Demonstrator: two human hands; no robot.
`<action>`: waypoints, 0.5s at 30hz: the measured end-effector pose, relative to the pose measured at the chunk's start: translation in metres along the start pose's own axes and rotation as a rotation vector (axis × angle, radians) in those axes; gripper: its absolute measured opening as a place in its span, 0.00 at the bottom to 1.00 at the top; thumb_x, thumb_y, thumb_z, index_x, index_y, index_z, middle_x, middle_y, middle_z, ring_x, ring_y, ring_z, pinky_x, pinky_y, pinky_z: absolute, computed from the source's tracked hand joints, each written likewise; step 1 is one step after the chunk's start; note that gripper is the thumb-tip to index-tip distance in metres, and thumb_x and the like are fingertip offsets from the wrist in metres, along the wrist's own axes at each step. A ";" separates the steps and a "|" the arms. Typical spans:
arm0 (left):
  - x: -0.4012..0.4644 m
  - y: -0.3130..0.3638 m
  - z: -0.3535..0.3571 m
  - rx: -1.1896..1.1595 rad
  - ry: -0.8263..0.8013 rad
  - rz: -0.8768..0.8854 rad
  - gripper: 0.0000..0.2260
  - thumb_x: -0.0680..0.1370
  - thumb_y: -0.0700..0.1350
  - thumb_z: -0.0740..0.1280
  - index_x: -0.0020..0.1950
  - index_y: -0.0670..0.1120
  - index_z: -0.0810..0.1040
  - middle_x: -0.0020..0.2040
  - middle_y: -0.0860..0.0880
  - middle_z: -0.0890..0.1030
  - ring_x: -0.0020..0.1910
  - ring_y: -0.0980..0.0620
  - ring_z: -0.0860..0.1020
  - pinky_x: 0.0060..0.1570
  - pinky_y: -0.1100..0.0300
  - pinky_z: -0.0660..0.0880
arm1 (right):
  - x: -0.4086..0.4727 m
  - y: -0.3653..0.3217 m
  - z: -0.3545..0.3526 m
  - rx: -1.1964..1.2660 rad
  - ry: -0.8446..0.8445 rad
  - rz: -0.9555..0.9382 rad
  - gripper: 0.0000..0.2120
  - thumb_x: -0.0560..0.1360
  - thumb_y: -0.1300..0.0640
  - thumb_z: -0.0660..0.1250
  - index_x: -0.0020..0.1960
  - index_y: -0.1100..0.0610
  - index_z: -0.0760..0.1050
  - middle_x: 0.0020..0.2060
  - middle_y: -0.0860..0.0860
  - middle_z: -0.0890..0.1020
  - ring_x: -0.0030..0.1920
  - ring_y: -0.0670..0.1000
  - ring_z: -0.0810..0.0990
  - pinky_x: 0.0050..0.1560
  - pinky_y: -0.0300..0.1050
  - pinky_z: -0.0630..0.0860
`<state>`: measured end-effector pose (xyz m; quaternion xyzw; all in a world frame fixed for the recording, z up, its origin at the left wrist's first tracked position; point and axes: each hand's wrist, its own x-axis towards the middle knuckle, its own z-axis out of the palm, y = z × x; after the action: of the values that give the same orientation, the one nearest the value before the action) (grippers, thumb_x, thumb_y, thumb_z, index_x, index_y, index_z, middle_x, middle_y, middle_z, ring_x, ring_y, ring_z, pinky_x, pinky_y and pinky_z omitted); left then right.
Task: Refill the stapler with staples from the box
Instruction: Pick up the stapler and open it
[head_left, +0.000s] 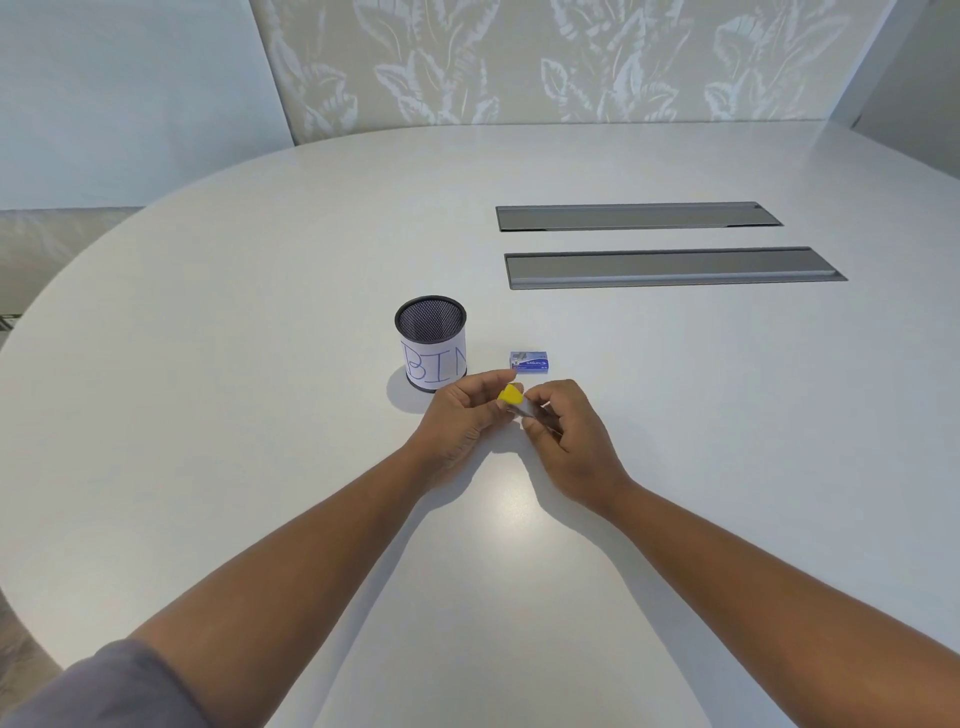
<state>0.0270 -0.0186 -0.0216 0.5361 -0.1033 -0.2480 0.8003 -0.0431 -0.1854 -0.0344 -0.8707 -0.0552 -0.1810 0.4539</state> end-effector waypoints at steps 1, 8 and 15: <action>0.000 0.000 0.000 -0.030 0.005 -0.012 0.14 0.78 0.30 0.67 0.59 0.44 0.82 0.56 0.44 0.86 0.56 0.47 0.83 0.53 0.60 0.81 | 0.000 0.000 0.001 -0.015 -0.013 0.001 0.09 0.79 0.56 0.69 0.58 0.53 0.74 0.51 0.41 0.75 0.47 0.43 0.76 0.46 0.41 0.74; -0.003 0.002 0.000 -0.163 -0.024 -0.018 0.12 0.78 0.29 0.65 0.57 0.40 0.82 0.56 0.41 0.85 0.51 0.45 0.85 0.47 0.58 0.82 | 0.001 -0.005 0.001 -0.034 -0.072 0.083 0.18 0.74 0.40 0.69 0.59 0.45 0.70 0.49 0.35 0.78 0.45 0.40 0.76 0.45 0.42 0.72; -0.007 0.012 -0.001 0.277 -0.026 -0.003 0.15 0.78 0.34 0.61 0.61 0.40 0.81 0.53 0.41 0.85 0.50 0.45 0.81 0.53 0.55 0.80 | 0.003 -0.004 0.002 -0.216 -0.063 0.066 0.19 0.75 0.48 0.74 0.63 0.53 0.76 0.52 0.48 0.79 0.53 0.51 0.76 0.52 0.48 0.73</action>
<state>0.0254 -0.0106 -0.0108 0.6382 -0.1463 -0.2394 0.7169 -0.0407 -0.1821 -0.0310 -0.9211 -0.0208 -0.1432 0.3614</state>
